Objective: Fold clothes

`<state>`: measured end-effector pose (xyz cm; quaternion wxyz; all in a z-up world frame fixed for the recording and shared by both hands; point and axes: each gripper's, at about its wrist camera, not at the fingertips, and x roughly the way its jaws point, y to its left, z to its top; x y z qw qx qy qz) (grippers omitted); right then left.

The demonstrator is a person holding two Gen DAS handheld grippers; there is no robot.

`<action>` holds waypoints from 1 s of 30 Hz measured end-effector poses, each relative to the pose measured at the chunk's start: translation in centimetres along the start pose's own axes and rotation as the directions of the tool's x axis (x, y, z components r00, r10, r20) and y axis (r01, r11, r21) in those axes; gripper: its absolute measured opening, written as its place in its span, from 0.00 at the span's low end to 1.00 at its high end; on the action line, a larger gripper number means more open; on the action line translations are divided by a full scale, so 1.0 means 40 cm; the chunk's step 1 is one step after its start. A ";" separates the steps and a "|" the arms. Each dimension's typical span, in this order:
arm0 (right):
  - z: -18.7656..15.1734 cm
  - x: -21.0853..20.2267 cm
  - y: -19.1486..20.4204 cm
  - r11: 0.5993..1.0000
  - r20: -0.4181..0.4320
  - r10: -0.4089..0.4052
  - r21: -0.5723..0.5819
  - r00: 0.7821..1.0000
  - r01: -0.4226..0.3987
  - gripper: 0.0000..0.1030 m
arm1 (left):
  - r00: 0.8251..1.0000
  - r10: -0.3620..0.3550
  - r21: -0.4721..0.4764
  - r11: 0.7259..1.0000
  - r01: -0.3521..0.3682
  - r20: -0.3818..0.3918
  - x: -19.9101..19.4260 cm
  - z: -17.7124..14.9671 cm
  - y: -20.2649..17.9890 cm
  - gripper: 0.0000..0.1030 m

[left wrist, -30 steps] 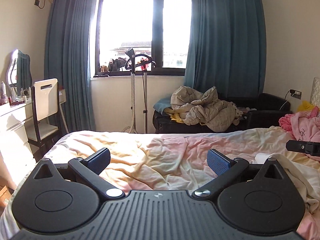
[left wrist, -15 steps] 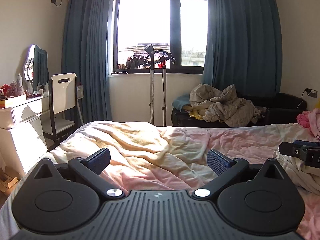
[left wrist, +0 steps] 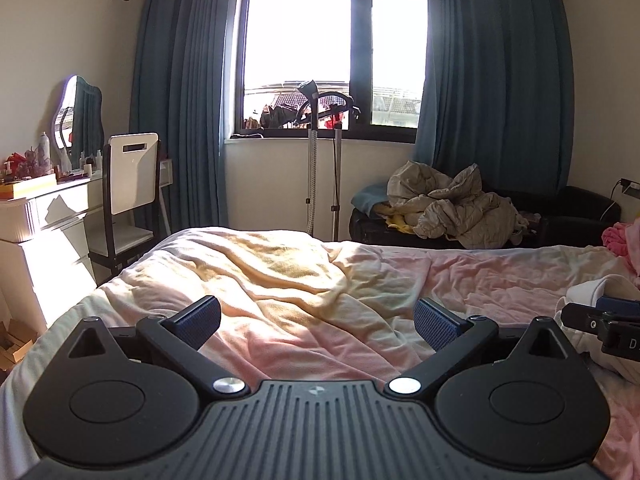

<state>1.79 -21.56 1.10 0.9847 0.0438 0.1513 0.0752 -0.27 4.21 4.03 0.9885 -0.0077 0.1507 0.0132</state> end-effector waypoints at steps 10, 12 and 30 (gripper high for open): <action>-0.008 -0.019 0.014 1.000 0.024 -0.003 -0.027 1.000 0.004 0.90 | 1.000 -0.019 -0.009 1.000 0.019 0.013 -0.023 -0.014 -0.002 1.00; -0.008 -0.026 0.014 1.000 0.028 0.007 -0.020 1.000 -0.006 0.95 | 1.000 -0.016 -0.006 1.000 0.016 0.017 -0.027 -0.016 -0.004 1.00; -0.011 -0.032 0.010 1.000 0.025 -0.009 -0.009 1.000 0.009 1.00 | 1.000 -0.010 0.008 1.000 0.010 0.013 -0.025 -0.033 -0.019 1.00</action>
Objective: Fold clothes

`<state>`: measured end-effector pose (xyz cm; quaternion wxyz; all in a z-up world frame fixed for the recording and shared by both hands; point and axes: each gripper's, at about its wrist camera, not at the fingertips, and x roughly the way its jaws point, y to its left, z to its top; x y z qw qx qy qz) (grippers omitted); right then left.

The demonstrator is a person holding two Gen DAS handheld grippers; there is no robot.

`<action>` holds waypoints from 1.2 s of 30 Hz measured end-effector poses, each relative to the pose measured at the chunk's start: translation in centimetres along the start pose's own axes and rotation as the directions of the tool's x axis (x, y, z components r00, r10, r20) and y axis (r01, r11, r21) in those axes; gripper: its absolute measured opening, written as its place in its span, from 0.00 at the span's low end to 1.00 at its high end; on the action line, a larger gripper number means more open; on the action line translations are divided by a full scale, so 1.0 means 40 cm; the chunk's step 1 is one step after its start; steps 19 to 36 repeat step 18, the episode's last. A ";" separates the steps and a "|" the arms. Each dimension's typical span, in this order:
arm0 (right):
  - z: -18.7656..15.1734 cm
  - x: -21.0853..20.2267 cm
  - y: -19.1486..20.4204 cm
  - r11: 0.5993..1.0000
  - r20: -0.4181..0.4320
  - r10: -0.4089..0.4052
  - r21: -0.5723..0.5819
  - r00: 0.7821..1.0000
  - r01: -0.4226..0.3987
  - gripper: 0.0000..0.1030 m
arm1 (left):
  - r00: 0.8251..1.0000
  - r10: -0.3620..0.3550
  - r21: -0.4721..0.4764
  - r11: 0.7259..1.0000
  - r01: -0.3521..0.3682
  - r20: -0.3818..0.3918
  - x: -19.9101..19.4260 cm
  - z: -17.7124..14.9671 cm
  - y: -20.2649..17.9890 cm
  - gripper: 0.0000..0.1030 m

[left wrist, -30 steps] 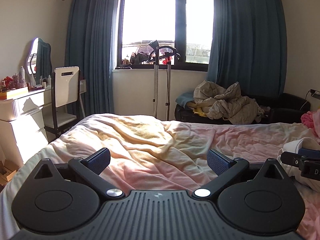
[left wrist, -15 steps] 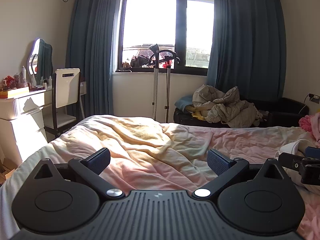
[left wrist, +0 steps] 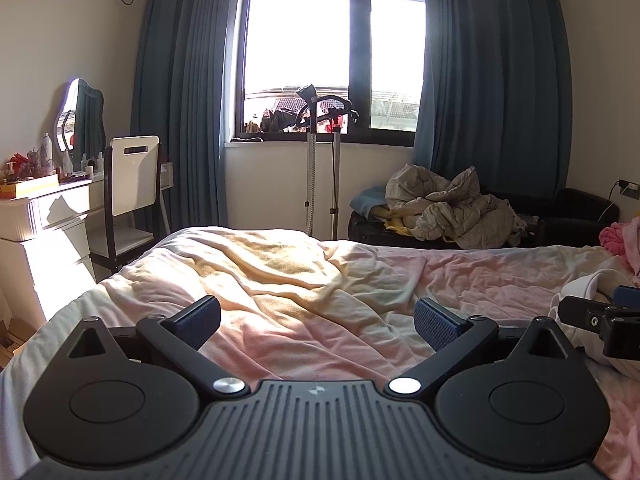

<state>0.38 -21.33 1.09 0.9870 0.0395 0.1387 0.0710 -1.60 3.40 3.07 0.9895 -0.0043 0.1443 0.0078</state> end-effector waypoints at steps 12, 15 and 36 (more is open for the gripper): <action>-0.005 0.006 0.009 1.000 -0.018 0.004 -0.015 1.000 -0.005 1.00 | 1.000 -0.003 0.005 1.000 0.003 -0.004 0.002 -0.004 -0.005 1.00; -0.005 0.007 0.009 1.000 -0.019 0.002 -0.015 1.000 -0.002 1.00 | 1.000 -0.005 0.002 1.000 0.005 -0.008 0.002 -0.007 -0.004 1.00; -0.003 0.008 0.007 1.000 -0.018 -0.002 -0.013 1.000 0.002 1.00 | 1.000 0.001 0.005 1.000 -0.001 -0.005 0.000 -0.008 -0.004 1.00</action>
